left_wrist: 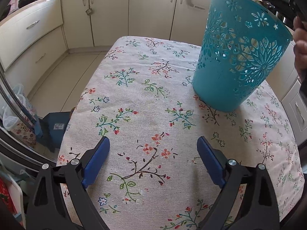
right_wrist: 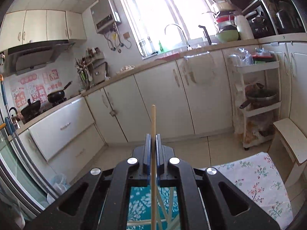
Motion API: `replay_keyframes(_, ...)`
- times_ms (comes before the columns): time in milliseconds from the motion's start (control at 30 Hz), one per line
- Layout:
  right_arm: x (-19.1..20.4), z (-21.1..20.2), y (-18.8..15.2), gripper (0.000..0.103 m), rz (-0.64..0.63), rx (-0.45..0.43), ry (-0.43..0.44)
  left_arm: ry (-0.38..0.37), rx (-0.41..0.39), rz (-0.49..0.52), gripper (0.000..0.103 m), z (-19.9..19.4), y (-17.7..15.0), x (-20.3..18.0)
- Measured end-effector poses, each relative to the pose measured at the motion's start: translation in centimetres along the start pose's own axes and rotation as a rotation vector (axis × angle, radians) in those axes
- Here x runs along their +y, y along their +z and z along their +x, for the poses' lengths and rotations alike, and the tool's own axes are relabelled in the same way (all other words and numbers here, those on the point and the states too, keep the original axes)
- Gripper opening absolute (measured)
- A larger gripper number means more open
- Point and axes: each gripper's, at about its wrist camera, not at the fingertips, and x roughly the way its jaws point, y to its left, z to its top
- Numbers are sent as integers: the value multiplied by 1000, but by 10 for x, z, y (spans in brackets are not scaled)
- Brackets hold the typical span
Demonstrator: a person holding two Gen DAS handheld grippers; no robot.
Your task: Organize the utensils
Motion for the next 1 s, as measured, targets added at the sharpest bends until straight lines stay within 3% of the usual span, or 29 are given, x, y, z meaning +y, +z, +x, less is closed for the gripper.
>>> replay_keyframes(267,4,-6,-9,6,0,48,27,2,2,-5,88,1,0,-1)
replay_keyframes(400,6,-28,-20,9,-9,78,41,-6,3,-11,88,1,0,1)
replay_keyframes(533,6,-75,-42,50,-11,130,12,-17,1,-15,89,0,1,3)
replay_keyframes(667,8,-118,-76,82,-45,283,-69,6,23,15,92,-5,2,3)
replay_keyframes(800,7,-159,-96,93,-28,363,-141,47,-43,36,96,-49,-1,-1)
replay_keyframes(1000,29,-222,-91,96,12,341,-137,19,-135,60,96,-155,-9,-11)
